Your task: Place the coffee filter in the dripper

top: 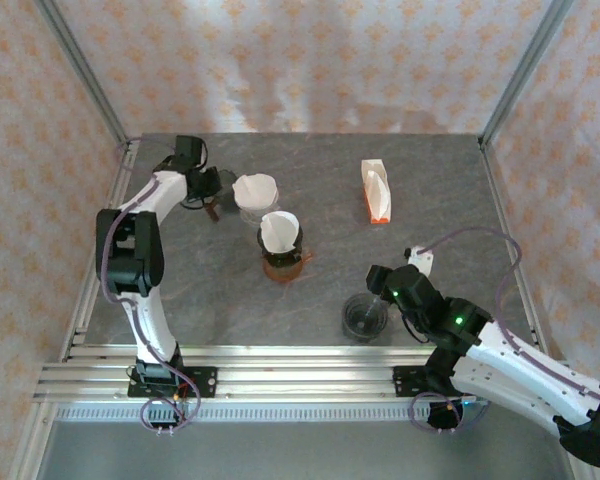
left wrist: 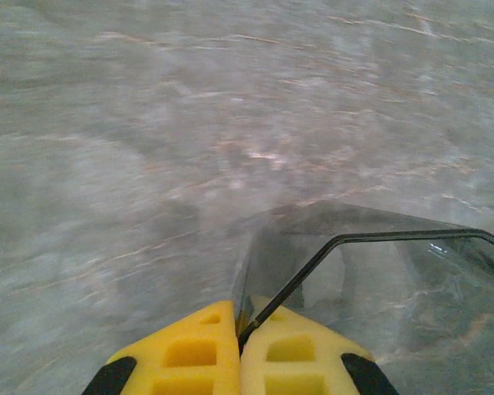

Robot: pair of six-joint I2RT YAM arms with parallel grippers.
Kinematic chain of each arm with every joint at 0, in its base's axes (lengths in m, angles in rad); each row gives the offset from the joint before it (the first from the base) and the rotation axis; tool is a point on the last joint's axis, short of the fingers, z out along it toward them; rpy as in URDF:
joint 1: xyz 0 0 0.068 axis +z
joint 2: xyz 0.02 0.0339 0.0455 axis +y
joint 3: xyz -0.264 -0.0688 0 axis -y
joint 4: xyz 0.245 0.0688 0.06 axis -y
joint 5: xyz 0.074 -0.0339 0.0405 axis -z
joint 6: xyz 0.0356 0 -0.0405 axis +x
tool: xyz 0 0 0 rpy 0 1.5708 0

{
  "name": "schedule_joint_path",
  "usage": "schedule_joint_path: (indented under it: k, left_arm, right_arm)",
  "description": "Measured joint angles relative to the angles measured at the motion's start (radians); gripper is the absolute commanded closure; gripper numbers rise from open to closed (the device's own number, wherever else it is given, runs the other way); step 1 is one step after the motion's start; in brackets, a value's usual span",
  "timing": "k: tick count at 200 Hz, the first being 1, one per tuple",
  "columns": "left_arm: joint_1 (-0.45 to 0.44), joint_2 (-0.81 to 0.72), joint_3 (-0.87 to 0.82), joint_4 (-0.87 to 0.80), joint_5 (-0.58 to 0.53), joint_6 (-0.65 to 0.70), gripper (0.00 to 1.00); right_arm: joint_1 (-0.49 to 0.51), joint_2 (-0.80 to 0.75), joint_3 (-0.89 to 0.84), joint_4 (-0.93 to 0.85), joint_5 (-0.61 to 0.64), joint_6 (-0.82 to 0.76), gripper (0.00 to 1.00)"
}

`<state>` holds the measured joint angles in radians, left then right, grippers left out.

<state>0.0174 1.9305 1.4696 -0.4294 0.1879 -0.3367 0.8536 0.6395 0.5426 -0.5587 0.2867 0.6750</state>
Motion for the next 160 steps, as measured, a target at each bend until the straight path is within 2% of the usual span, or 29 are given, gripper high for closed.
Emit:
schedule_joint_path:
  k: [27,58,114,134,160]
  left_arm:
    - [0.033,-0.126,-0.051,-0.030,-0.080,-0.031,1.00]
    - [0.043,-0.339,-0.122,-0.034,-0.149,-0.068,1.00]
    - [0.030,-0.681,-0.189,-0.042,-0.133,-0.132,1.00]
    - [-0.069,-0.768,-0.190,-0.062,-0.149,-0.132,1.00]
    - [-0.314,-0.863,-0.226,-0.089,-0.154,-0.126,1.00]
  right_arm:
    - [0.000,0.000,0.000,0.000,0.000,0.000,0.29]
    - [0.000,-0.005,0.000,0.000,0.000,0.000,0.29]
    - [0.000,-0.041,-0.001,0.002,0.001,0.004,0.29]
    - [0.000,-0.057,-0.006,0.001,0.002,0.005,0.29]
    - [0.000,-0.066,-0.012,-0.002,0.005,0.008,0.29]
